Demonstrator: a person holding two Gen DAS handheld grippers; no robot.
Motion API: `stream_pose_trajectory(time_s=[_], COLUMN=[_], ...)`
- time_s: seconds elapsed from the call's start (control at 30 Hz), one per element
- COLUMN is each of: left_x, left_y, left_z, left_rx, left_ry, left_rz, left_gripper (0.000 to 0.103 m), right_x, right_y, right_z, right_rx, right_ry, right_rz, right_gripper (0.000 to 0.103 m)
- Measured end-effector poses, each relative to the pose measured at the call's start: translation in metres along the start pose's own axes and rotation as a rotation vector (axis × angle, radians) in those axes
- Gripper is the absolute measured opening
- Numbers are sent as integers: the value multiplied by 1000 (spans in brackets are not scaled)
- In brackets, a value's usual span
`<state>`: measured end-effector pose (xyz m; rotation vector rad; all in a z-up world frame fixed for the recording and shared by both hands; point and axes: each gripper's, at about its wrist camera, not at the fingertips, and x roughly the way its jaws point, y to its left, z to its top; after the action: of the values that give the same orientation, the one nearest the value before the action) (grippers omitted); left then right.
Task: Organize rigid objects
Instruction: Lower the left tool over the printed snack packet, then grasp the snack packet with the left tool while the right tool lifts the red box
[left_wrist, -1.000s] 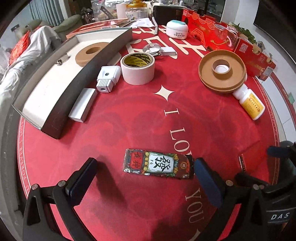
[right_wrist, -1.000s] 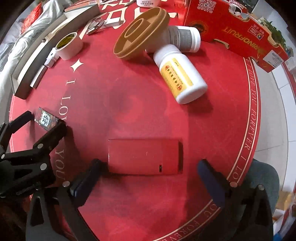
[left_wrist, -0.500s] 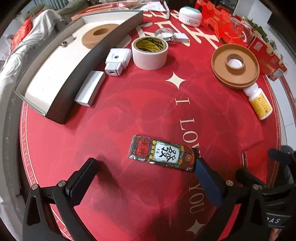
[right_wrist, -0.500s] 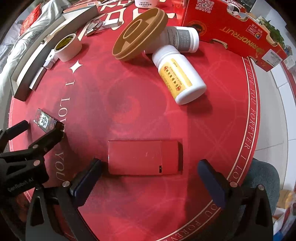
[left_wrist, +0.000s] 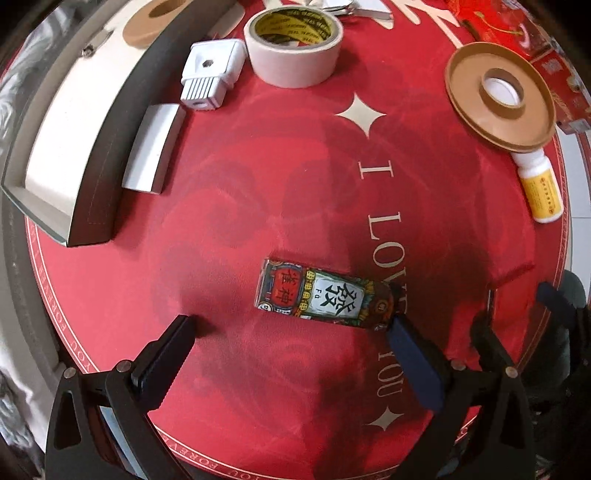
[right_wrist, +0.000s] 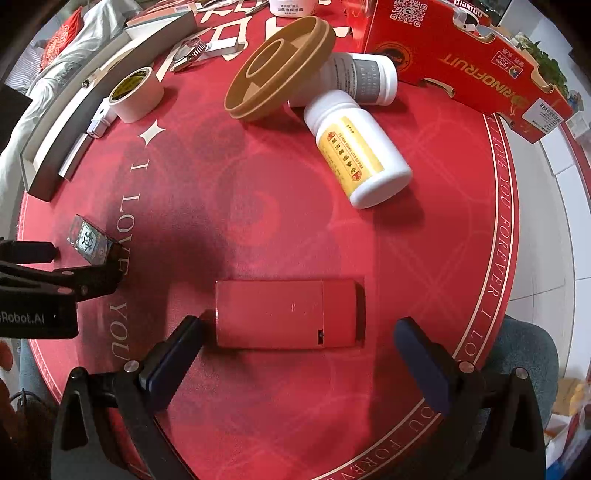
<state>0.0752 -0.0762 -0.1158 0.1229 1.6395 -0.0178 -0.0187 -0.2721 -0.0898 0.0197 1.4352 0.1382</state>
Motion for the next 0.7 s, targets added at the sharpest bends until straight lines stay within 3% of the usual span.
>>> stream_pose_trajectory(time_s=[0.27,0.43,0.57,0.63,0.7], left_x=[-9,-11,-15,-15,-16], left_y=[-4,-7,-27,-30,-28], left_z=[-26,-24,-24,-21,-20], left_rx=[-29,-35,33,40,34], left_ry=[-264,-308,-351,-349,-341], left_rz=[1,14,62,53,-2], left_gripper=[103,103,103,102,93], right_x=[0,0,0,0,-1], right_y=[0,0,0,0,0], right_z=[0,0,1,1,0], right_rx=[-1,-2,-2,-1,5], right_ry=[-2,-4,-7,-7,-12], right_rz=[0,-1,0,-1,-7], right_gripper=[103,103,103,103,97])
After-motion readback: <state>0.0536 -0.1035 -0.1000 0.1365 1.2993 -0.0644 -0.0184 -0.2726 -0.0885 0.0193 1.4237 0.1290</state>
